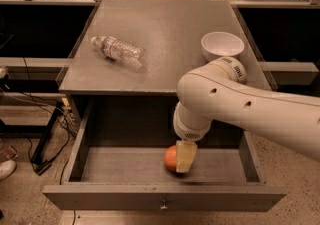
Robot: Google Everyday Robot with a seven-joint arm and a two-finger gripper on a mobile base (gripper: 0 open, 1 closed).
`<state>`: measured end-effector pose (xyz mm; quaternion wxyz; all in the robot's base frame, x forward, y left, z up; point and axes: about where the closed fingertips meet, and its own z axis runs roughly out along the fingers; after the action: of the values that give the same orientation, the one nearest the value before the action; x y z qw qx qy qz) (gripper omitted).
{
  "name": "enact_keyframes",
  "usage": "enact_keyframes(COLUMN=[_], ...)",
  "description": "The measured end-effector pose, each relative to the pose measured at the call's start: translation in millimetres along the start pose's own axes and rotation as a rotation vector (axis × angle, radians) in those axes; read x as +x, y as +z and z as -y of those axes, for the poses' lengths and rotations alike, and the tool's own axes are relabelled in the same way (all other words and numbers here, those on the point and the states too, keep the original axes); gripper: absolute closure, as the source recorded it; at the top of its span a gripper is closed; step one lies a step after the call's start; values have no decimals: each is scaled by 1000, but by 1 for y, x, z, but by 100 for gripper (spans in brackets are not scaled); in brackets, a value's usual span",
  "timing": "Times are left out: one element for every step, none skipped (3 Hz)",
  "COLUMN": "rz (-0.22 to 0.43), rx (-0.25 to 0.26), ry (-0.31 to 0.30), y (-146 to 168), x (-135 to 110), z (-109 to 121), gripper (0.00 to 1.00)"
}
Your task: Pick orange from top drawer and place on counter
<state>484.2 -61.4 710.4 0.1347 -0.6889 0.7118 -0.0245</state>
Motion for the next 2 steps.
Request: enact_keyframes(rz=[15, 15], rx=[8, 4], ry=[-20, -16], y=[30, 35], x=[-3, 0], z=[15, 15], gripper=[0, 0])
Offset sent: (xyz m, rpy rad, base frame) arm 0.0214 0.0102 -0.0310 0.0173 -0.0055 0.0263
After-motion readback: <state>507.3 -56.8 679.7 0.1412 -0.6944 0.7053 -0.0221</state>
